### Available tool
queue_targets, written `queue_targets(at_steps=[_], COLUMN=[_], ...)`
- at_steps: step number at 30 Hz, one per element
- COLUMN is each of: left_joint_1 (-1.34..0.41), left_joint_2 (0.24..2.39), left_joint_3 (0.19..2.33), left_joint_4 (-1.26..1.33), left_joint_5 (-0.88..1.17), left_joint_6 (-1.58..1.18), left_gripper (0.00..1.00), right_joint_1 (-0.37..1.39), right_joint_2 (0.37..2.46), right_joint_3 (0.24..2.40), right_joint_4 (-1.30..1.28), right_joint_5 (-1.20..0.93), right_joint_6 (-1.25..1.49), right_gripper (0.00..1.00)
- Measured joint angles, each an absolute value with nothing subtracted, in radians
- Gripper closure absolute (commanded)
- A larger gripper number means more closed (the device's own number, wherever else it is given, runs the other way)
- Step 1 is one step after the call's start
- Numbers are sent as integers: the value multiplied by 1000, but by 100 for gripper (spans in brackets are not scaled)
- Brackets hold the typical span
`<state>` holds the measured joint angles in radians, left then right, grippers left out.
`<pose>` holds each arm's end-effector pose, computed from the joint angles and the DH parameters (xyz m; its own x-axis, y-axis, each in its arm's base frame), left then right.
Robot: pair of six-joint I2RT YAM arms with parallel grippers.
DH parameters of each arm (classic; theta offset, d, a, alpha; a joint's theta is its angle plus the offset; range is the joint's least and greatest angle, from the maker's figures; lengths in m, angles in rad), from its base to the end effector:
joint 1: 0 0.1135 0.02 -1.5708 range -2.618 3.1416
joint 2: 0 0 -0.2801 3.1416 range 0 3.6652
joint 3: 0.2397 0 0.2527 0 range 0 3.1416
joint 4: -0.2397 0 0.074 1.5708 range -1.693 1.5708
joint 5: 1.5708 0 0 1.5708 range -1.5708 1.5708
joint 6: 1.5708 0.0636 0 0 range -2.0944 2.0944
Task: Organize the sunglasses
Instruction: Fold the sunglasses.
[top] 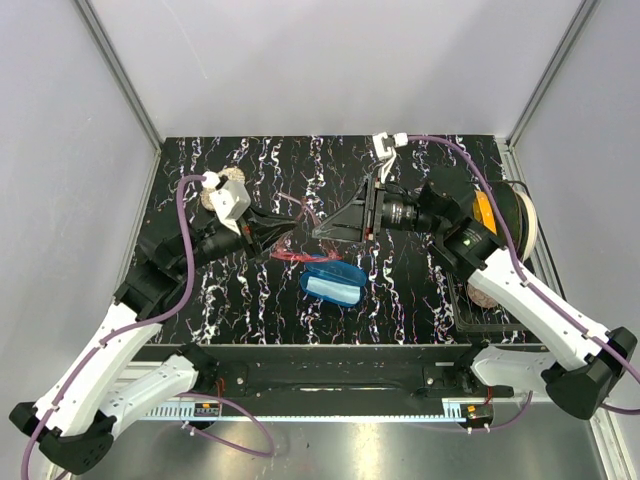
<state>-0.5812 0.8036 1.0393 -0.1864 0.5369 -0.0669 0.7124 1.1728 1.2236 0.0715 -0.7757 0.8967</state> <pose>0.1315 -0.1253 0.4371 -0.0190 -0.0563 -0.9982 0.8995 0.4349 -0.0416 0.1768 0.2115 0.4587 -0.7179 0.1170 -0.6863 -0.6917 -0.0086 0.7221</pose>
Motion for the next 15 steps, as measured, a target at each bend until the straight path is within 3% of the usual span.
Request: queue_targets(at_steps=[7, 15], left_joint_1=[-584, -586], left_joint_2=[759, 686], left_joint_3=[952, 857], left_joint_4=[-67, 88], left_joint_5=[515, 529], left_joint_6=[36, 215], left_gripper=[100, 100], right_joint_1=[712, 689], right_joint_2=[1113, 1017], right_joint_3=[1185, 1216], right_joint_4=[45, -81], right_joint_5=[-597, -409], right_joint_6=[916, 961], right_gripper=[21, 27])
